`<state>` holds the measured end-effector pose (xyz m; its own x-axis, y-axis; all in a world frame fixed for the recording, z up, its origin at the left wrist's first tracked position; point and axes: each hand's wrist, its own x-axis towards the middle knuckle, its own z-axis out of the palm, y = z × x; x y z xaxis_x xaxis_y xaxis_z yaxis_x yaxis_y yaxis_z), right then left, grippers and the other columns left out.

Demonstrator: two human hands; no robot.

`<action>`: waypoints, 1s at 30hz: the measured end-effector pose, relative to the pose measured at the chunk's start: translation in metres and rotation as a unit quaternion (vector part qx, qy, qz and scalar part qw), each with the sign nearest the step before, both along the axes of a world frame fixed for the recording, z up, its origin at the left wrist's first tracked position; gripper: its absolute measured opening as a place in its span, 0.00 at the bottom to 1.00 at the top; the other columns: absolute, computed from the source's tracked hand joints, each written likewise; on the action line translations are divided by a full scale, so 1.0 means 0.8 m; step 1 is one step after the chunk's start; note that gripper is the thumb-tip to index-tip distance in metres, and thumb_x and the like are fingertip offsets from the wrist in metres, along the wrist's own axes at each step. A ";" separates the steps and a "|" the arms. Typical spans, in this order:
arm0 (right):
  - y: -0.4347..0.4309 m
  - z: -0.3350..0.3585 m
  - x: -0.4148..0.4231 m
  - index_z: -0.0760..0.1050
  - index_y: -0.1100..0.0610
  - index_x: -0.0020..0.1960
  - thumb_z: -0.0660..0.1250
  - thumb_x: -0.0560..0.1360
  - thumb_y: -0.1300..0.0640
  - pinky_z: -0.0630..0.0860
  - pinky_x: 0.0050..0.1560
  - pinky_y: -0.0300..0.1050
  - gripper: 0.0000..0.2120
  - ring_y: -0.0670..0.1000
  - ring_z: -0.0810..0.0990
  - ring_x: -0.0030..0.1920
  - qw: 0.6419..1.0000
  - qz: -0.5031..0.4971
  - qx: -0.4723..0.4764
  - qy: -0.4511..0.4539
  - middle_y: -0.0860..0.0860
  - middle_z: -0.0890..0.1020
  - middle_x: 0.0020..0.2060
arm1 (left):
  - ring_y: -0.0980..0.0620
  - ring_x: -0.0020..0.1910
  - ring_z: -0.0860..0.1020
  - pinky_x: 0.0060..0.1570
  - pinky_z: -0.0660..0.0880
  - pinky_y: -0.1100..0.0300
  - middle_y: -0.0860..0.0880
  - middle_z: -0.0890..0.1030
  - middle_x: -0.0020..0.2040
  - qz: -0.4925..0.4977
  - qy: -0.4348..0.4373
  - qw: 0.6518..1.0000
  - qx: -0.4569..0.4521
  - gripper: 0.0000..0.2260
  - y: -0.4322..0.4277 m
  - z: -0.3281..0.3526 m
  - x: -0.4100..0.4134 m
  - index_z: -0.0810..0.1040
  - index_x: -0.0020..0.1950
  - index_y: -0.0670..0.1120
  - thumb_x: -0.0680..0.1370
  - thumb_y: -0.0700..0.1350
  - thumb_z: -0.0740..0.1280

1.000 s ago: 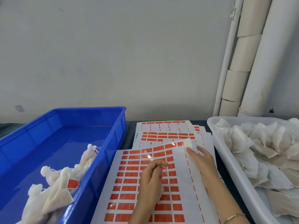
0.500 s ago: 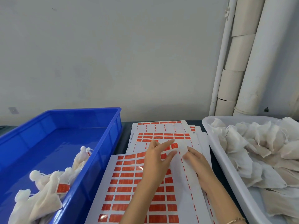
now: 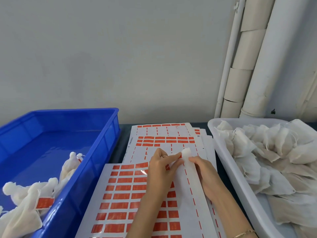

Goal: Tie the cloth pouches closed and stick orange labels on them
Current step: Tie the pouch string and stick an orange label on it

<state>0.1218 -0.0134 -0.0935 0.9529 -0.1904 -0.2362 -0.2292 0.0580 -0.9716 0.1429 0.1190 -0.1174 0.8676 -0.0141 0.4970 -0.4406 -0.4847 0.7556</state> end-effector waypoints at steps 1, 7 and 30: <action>0.001 0.000 -0.001 0.73 0.63 0.58 0.62 0.80 0.56 0.76 0.58 0.61 0.12 0.67 0.79 0.52 1.000 0.000 -0.006 0.004 0.65 0.80 0.50 | 0.61 0.43 0.71 0.40 0.71 0.76 0.60 0.70 0.42 0.001 -0.006 1.000 0.013 0.16 0.000 0.000 0.000 0.81 0.58 0.55 0.72 0.55 0.68; 0.002 -0.005 -0.001 0.74 0.58 0.57 0.63 0.79 0.52 0.75 0.60 0.63 0.12 0.66 0.79 0.54 1.000 -0.006 -0.009 0.010 0.62 0.81 0.51 | 0.58 0.42 0.71 0.39 0.68 0.76 0.61 0.70 0.41 0.010 -0.049 0.996 0.078 0.11 0.002 -0.001 0.000 0.83 0.55 0.52 0.74 0.49 0.71; -0.003 -0.012 -0.001 0.77 0.55 0.52 0.65 0.78 0.54 0.76 0.56 0.60 0.06 0.61 0.81 0.46 1.000 0.006 0.007 -0.013 0.58 0.83 0.46 | 0.63 0.44 0.74 0.43 0.70 0.77 0.61 0.74 0.43 0.027 0.021 0.998 -0.043 0.08 -0.007 -0.005 0.003 0.83 0.54 0.49 0.76 0.47 0.68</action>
